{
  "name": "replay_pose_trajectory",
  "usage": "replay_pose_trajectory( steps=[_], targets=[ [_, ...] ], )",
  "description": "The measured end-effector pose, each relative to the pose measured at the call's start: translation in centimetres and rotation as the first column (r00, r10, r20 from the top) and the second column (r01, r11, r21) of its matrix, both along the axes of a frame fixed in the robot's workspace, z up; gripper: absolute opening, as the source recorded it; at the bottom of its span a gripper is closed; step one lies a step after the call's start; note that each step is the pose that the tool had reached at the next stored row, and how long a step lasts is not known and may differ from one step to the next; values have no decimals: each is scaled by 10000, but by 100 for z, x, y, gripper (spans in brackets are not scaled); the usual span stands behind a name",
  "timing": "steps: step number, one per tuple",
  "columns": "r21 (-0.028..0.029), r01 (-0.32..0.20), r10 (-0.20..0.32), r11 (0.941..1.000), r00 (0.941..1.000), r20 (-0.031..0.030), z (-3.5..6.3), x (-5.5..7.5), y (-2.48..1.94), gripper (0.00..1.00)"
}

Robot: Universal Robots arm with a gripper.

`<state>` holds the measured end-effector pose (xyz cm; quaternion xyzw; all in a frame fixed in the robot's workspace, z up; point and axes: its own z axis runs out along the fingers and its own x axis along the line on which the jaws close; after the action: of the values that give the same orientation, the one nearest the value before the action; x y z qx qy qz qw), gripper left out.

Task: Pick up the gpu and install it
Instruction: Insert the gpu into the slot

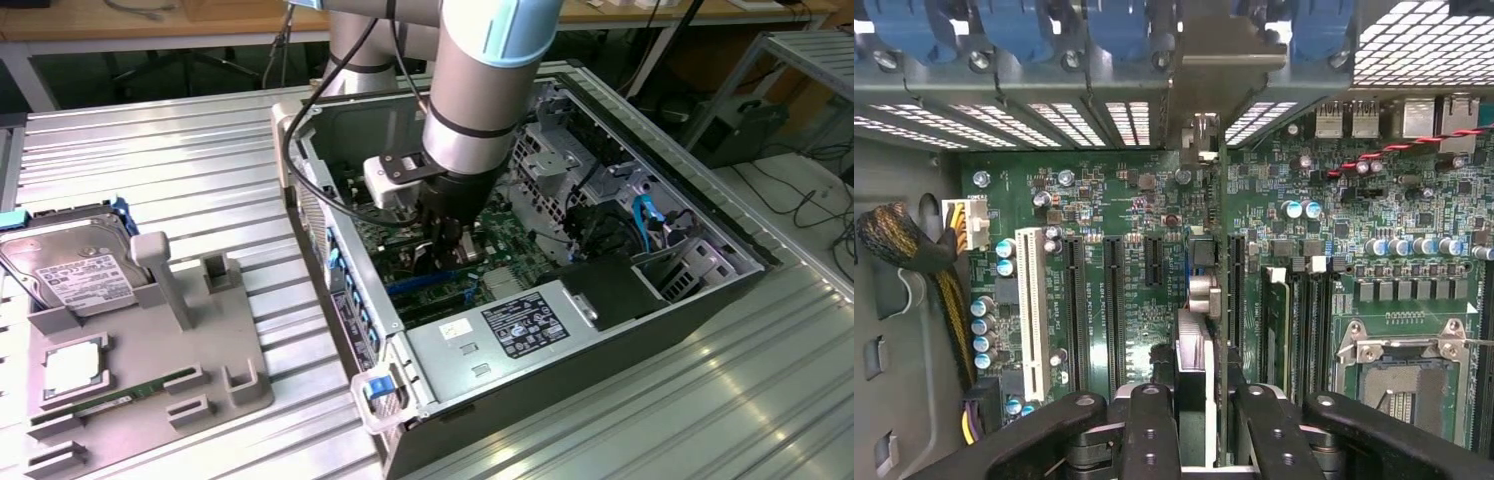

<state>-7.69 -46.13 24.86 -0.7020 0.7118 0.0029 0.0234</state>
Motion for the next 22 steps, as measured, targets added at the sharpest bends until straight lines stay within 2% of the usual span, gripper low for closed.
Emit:
replay_pose_trajectory(
  steps=[13, 22],
  targets=[
    [-2, 0, 0, 10000, 10000, -13, -89, -1, 0, 28],
    [-1, 1, -1, 10000, 10000, -12, -90, -1, 0, 28]
  ],
)
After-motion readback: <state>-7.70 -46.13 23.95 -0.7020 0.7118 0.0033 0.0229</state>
